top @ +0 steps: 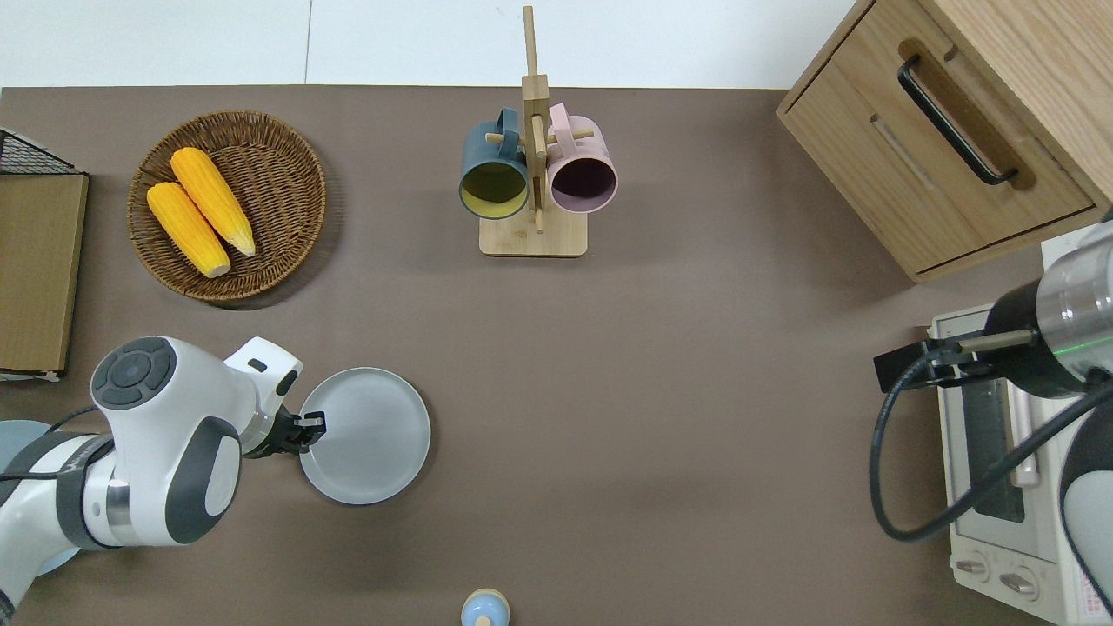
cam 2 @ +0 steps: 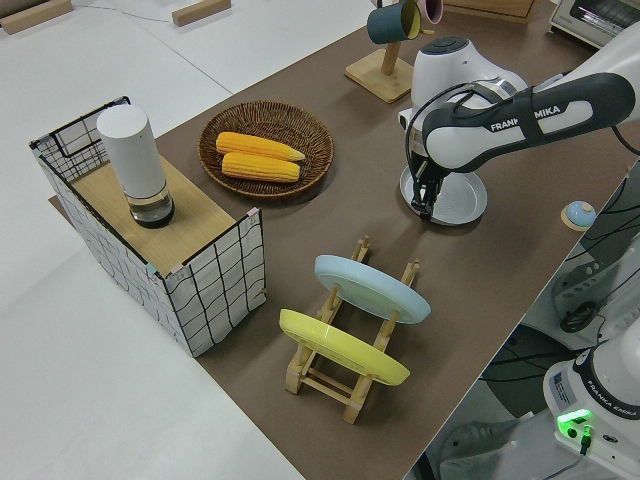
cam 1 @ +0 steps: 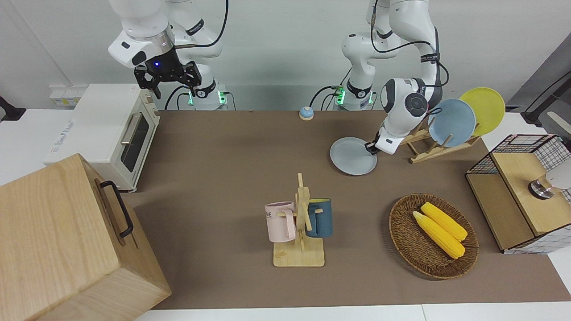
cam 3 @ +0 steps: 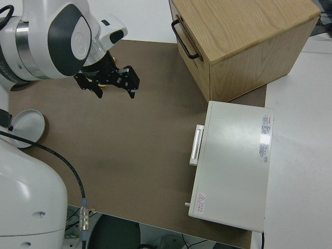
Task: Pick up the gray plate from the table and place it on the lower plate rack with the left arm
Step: 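Lower the left gripper onto the gray plate's rim nearest the robot, then close the left gripper on the rim and lift the gray plate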
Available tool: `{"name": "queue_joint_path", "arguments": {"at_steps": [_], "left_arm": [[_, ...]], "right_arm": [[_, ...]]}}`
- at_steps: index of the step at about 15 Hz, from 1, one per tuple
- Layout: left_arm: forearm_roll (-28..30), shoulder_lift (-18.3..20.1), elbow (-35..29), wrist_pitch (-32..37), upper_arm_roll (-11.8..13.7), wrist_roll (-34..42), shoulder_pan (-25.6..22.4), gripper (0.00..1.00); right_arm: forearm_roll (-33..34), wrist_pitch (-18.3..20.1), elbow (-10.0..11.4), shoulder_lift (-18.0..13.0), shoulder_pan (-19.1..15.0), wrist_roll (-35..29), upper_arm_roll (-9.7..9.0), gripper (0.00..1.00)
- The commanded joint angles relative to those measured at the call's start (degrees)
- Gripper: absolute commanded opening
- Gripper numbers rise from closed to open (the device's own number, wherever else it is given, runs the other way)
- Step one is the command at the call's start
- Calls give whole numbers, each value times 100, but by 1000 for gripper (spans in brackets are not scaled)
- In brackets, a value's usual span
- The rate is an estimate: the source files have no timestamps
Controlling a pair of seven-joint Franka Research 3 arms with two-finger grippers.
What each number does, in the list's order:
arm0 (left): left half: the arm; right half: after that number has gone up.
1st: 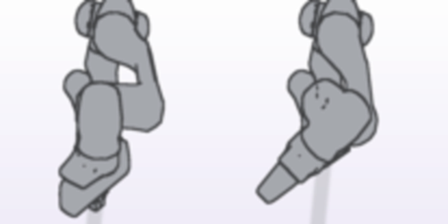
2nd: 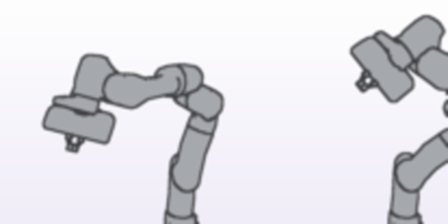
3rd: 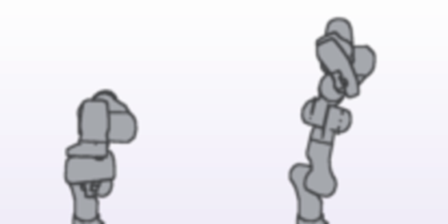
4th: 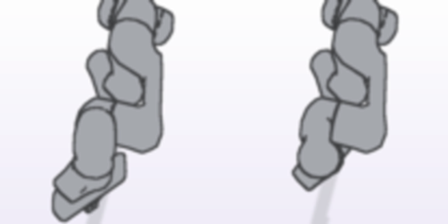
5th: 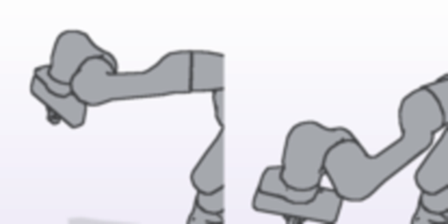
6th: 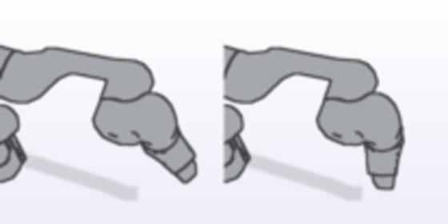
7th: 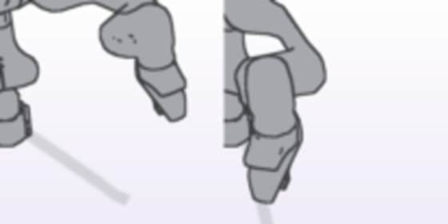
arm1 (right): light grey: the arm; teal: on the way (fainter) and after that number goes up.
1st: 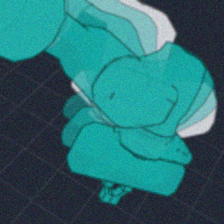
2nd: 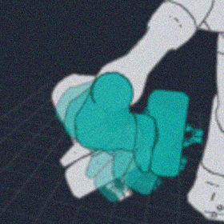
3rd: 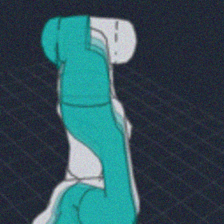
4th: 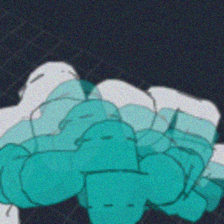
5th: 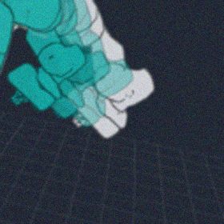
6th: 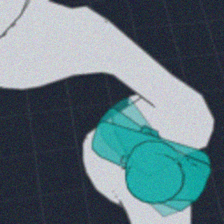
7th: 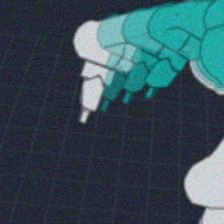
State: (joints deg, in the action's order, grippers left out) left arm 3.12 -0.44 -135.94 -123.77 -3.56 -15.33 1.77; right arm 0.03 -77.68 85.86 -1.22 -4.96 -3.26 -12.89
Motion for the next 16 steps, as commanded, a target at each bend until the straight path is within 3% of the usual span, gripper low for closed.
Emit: {"name": "queue_joint_path", "arguments": {"at_steps": [1,8,11,16], "left_arm": [[66,-9,14,-25,-4,-14,-45,0],[48,96,884,467,66,-40,-45,0],[-118,123,1305,1150,83,-31,-62,0],[-1277,149,2035,2399,154,-49,-98,0]], "right_arm": [[-20,87,-35,-27,-84,19,-38,987],[-20,87,-35,-27,-84,19,-38,987],[-20,87,-35,-27,-84,19,-38,990],[-20,87,-35,-27,-84,19,-38,987]]}}
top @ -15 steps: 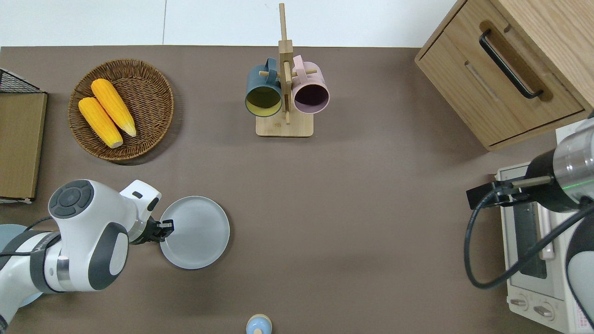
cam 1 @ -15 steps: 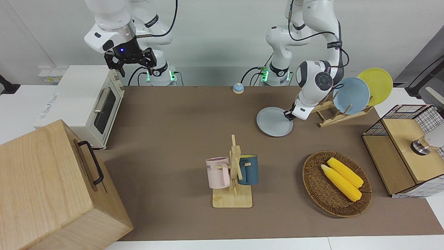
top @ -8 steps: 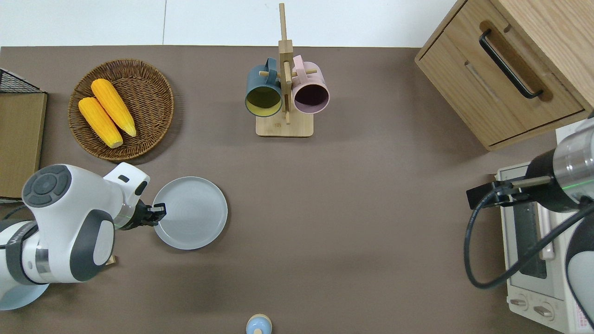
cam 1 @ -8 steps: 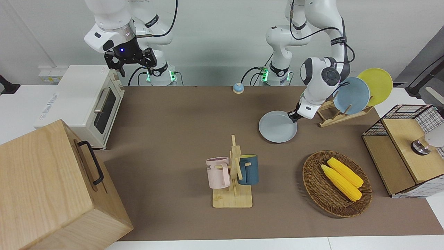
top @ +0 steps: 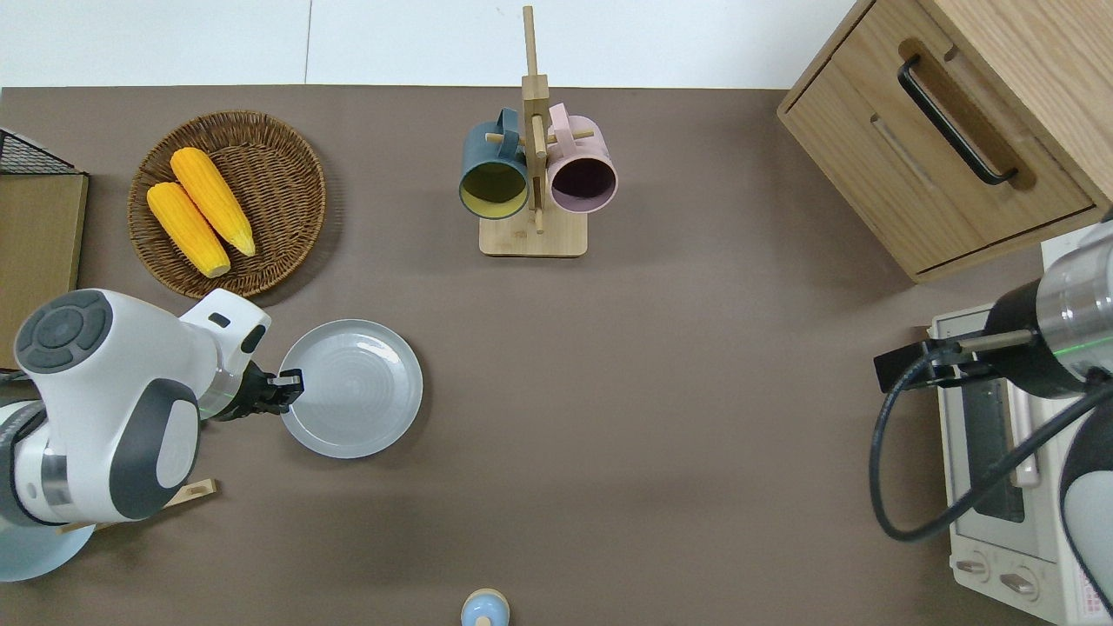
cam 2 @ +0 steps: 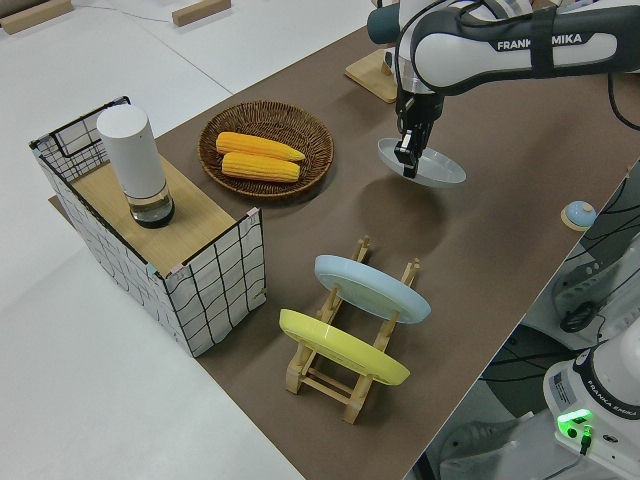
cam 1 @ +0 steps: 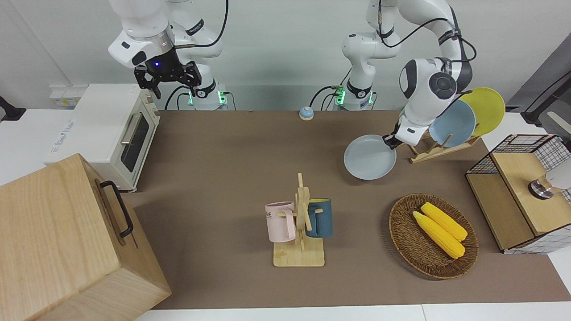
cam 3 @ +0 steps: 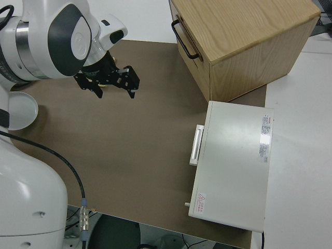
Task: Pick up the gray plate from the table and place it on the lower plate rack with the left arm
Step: 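Close the left gripper on the rim and lift the gray plate, then carry the gray plate with the left gripper to the wooden rack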
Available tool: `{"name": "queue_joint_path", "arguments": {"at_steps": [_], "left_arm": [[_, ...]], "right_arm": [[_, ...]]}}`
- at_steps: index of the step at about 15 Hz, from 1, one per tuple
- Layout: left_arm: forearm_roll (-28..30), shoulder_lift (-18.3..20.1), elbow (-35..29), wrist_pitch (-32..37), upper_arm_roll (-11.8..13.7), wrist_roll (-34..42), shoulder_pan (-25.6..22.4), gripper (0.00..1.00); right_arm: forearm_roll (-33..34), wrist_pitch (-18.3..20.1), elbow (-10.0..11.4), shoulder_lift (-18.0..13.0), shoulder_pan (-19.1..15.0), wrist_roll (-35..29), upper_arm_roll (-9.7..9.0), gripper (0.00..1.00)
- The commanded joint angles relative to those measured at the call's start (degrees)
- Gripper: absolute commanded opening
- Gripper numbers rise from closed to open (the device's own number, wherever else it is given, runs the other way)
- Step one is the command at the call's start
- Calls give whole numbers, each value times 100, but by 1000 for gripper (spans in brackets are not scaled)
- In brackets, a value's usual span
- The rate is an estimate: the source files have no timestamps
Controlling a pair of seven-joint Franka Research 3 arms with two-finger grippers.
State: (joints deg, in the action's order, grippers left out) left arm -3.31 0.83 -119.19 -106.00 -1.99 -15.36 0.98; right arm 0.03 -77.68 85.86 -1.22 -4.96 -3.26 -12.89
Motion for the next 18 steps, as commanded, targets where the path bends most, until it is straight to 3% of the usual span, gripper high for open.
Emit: {"name": "queue_joint_path", "arguments": {"at_steps": [1,7,18], "left_arm": [[-923,40,466,850,-3,-37,-28,0],[-2602,75,740,2038,-12,-37,-1,0],[-3930,-145,634,2750,32,-652,51,0]], "right_arm": [[-20,87,-35,-27,-76,19,-38,987],[-20,87,-35,-27,-76,19,-38,990],[-20,87,-35,-27,-76,19,-38,987]]}}
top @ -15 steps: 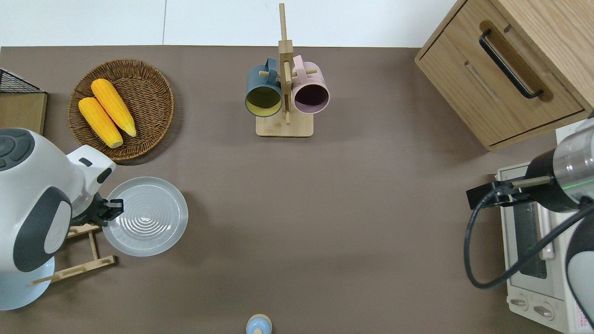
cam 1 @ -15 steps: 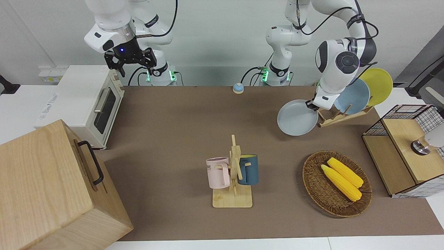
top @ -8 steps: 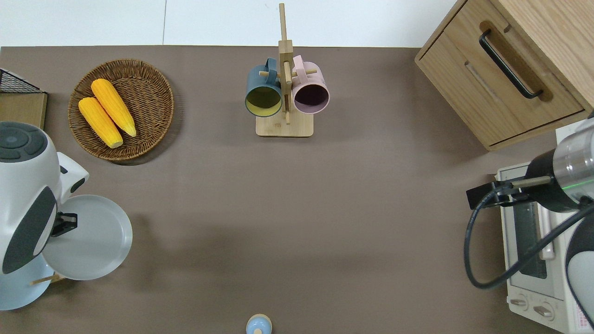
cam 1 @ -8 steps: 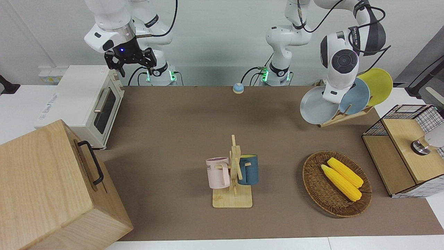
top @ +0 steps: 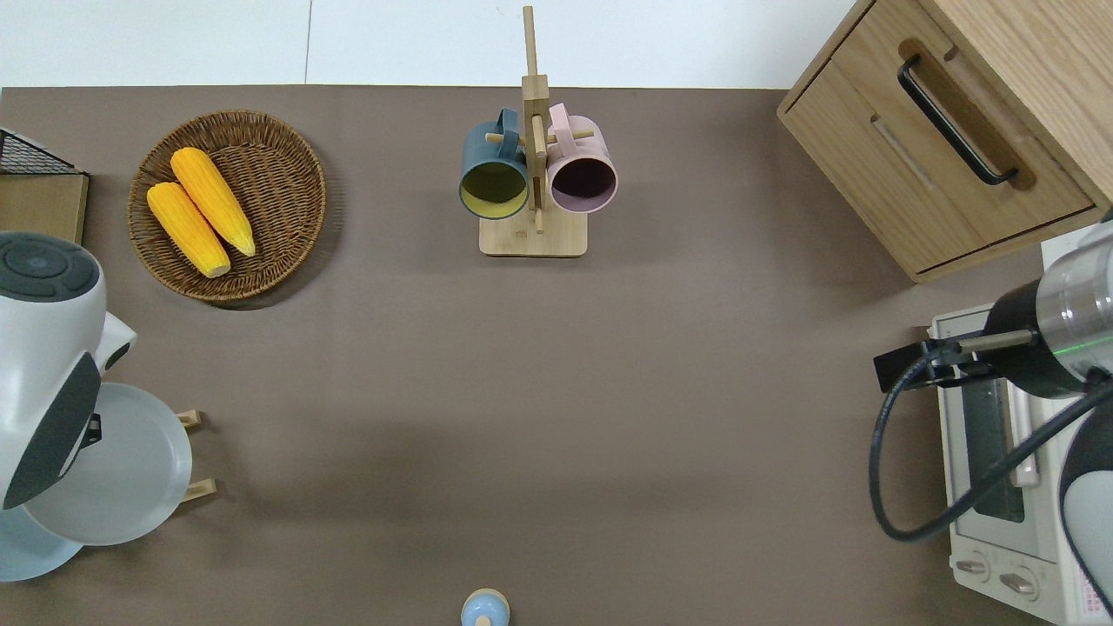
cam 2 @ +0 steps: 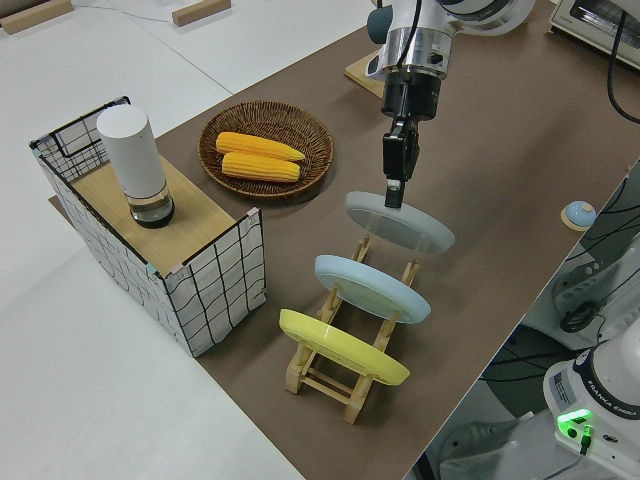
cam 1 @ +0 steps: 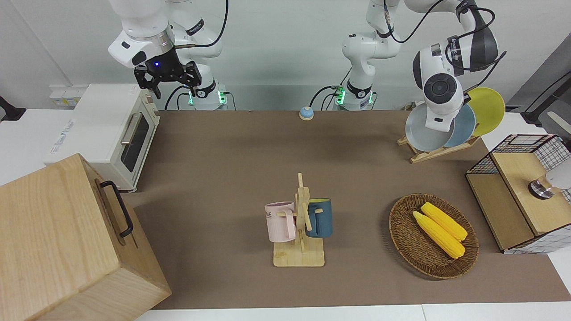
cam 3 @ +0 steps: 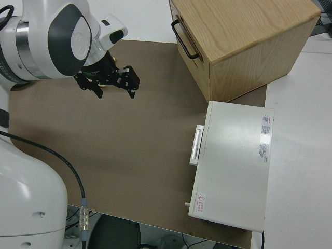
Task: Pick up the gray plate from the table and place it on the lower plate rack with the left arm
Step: 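Carry the gray plate with the left gripper to the wooden rack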
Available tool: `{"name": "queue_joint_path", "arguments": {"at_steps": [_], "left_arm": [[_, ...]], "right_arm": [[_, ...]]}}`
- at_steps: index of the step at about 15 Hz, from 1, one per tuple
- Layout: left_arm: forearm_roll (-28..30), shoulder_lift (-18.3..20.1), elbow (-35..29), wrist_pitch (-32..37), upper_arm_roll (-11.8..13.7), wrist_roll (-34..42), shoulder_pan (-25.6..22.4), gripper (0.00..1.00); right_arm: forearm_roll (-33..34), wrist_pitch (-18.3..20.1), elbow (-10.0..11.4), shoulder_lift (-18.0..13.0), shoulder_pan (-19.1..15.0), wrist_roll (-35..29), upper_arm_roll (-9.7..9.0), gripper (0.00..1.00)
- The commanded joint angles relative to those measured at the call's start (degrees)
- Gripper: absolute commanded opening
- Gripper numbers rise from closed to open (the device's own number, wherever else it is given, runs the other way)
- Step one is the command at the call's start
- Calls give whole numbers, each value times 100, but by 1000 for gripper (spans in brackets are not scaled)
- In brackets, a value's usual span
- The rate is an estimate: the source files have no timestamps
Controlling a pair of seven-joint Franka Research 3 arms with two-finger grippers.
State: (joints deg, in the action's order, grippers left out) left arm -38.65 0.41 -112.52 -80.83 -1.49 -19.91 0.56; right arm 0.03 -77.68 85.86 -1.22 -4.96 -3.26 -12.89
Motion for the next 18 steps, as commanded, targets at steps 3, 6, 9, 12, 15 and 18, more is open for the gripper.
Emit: {"name": "queue_joint_path", "arguments": {"at_steps": [3,6,9,12,15,18], "left_arm": [[-521,-278,-33,349,-53,-512,129,0],[-521,-392,-33,559,-88,-794,243,0],[-530,-515,-33,683,-273,-1171,243,0],[-521,-629,-33,683,-317,-1401,243,0],[-521,-682,-33,683,-361,-1551,261,0],[-573,-682,-33,700,-379,-1551,261,0]], "right_arm": [[-20,87,-35,-27,-84,19,-38,987],[-20,87,-35,-27,-84,19,-38,987],[-20,87,-35,-27,-84,19,-38,990],[-20,87,-35,-27,-85,19,-38,987],[-20,87,-35,-27,-76,19,-38,990],[-20,87,-35,-27,-76,19,-38,990]]}}
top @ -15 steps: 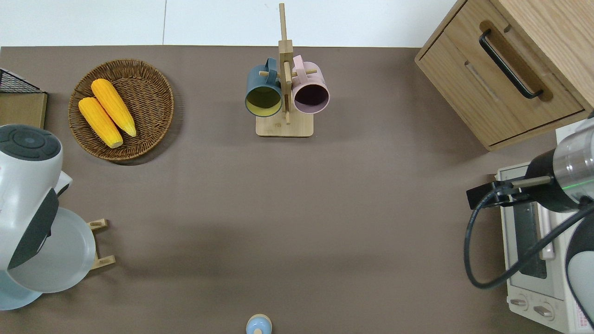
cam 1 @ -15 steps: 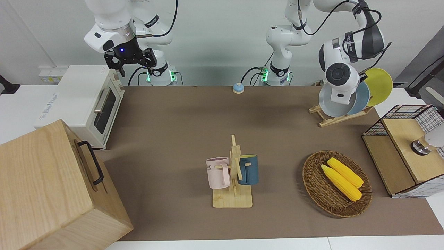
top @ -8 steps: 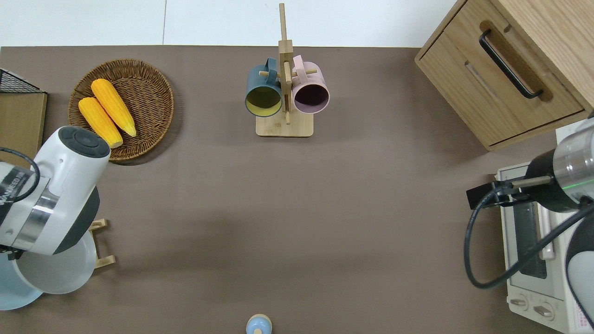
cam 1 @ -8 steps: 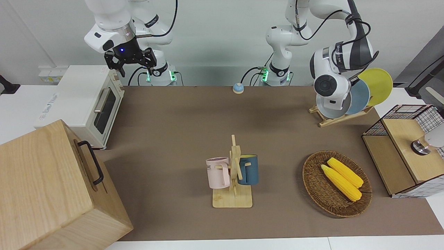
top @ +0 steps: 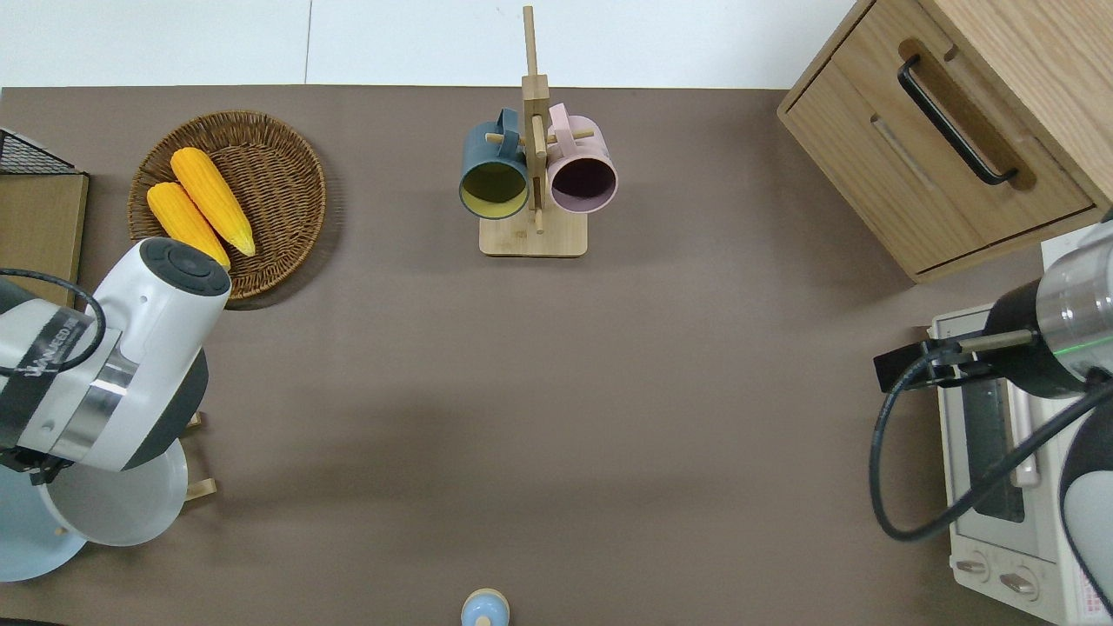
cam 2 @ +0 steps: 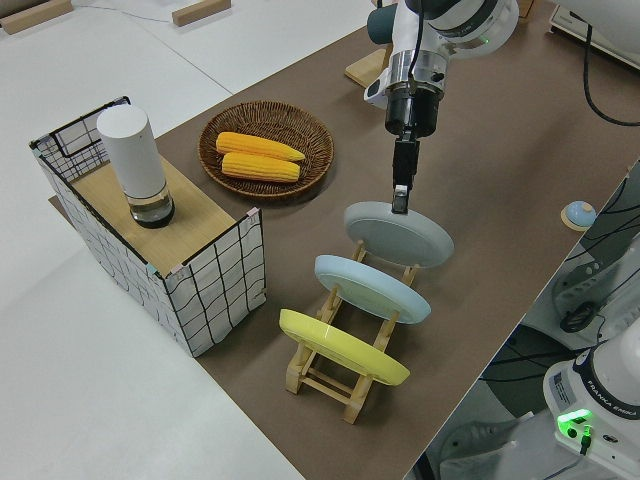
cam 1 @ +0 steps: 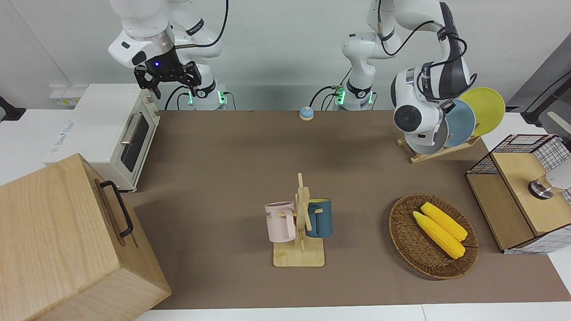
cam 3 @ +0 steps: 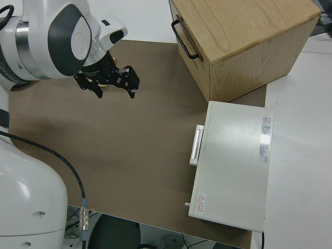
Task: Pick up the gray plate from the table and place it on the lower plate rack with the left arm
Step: 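Lower the gray plate upright into the rack's lower slot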
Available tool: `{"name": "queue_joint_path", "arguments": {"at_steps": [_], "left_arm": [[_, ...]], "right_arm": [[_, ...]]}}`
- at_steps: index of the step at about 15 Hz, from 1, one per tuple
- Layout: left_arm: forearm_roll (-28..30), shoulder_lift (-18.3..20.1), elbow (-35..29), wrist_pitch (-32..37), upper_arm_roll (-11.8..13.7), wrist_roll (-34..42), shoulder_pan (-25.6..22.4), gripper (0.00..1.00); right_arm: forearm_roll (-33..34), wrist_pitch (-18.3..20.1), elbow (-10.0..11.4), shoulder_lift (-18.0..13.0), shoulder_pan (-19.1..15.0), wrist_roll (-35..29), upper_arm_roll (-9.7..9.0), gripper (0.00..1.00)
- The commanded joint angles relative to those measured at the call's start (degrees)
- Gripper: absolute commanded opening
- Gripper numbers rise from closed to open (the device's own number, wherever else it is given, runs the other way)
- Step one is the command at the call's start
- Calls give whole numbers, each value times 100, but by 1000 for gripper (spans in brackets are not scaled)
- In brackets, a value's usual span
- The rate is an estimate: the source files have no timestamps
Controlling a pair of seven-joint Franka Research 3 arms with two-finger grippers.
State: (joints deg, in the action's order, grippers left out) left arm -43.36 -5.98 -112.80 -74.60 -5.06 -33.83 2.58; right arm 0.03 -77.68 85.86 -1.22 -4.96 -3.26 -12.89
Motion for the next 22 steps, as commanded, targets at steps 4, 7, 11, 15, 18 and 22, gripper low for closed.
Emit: {"name": "queue_joint_path", "arguments": {"at_steps": [4,7,11,15,18,22], "left_arm": [[-190,-35,4,95,-21,-106,59,0],[-173,-43,-5,86,-30,-185,59,0],[-147,-271,-14,60,-74,-431,59,12],[-67,-290,-5,-98,-118,-353,50,393],[169,-246,73,-142,-118,-255,50,998],[906,-158,310,-703,-206,-614,15,1000]], "right_arm": [[-20,87,-35,-27,-76,19,-38,990],[-20,87,-35,-27,-85,19,-38,990],[-20,87,-35,-27,-84,19,-38,990],[-20,87,-35,-27,-76,19,-38,990],[-20,87,-35,-27,-85,19,-38,990],[-20,87,-35,-27,-76,19,-38,990]]}}
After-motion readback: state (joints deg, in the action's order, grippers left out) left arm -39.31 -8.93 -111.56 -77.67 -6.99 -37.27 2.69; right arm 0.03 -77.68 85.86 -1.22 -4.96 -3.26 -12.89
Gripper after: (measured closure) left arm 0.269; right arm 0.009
